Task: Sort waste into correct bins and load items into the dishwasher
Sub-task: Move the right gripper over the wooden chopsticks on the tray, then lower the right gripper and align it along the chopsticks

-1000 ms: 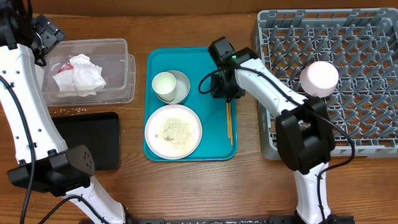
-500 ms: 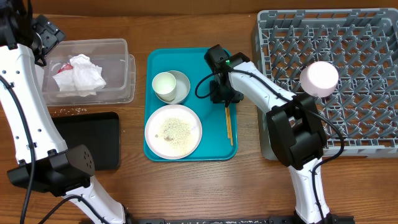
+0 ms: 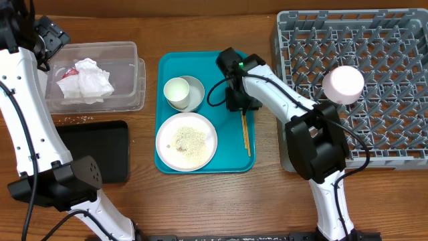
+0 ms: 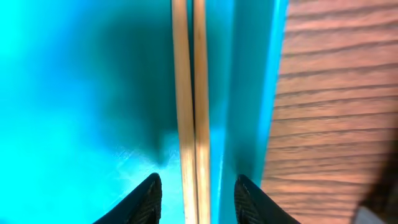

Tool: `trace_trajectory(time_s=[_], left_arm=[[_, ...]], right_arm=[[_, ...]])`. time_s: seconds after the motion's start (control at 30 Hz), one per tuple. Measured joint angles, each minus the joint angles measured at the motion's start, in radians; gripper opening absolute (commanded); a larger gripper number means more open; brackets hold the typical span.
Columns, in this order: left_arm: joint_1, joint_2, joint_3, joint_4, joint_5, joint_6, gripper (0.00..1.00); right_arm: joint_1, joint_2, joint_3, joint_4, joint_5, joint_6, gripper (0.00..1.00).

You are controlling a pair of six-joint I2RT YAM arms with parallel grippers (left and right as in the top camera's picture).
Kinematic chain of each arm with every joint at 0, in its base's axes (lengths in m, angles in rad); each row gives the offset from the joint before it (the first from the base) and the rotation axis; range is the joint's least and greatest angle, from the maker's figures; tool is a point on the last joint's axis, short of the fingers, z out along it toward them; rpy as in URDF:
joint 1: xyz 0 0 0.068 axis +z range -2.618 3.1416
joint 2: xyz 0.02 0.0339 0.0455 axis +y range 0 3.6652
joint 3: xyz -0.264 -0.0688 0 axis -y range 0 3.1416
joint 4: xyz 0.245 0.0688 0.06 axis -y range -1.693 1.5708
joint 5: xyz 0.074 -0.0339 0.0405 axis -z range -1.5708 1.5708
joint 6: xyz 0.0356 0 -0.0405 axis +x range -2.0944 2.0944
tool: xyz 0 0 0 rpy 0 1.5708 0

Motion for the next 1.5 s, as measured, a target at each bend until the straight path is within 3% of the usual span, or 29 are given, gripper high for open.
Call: trace_trajectory(time_s=[0.37,0.93,1.5], left_arm=[[0.000,0.000,0.000,0.000,0.000,0.000,1.00],[0.000,0.000,0.000,0.000,0.000,0.000,1.00],[0.000,0.000,0.000,0.000,0.000,0.000,1.00]], right_arm=[[0.001,0.000,0.032,0.031,-0.023,0.000,0.40],[0.005,0.000,-0.065,0.127,-0.039,0.000,0.40],[0.006,0.000,0.000,0.022,-0.003,0.000,0.40]])
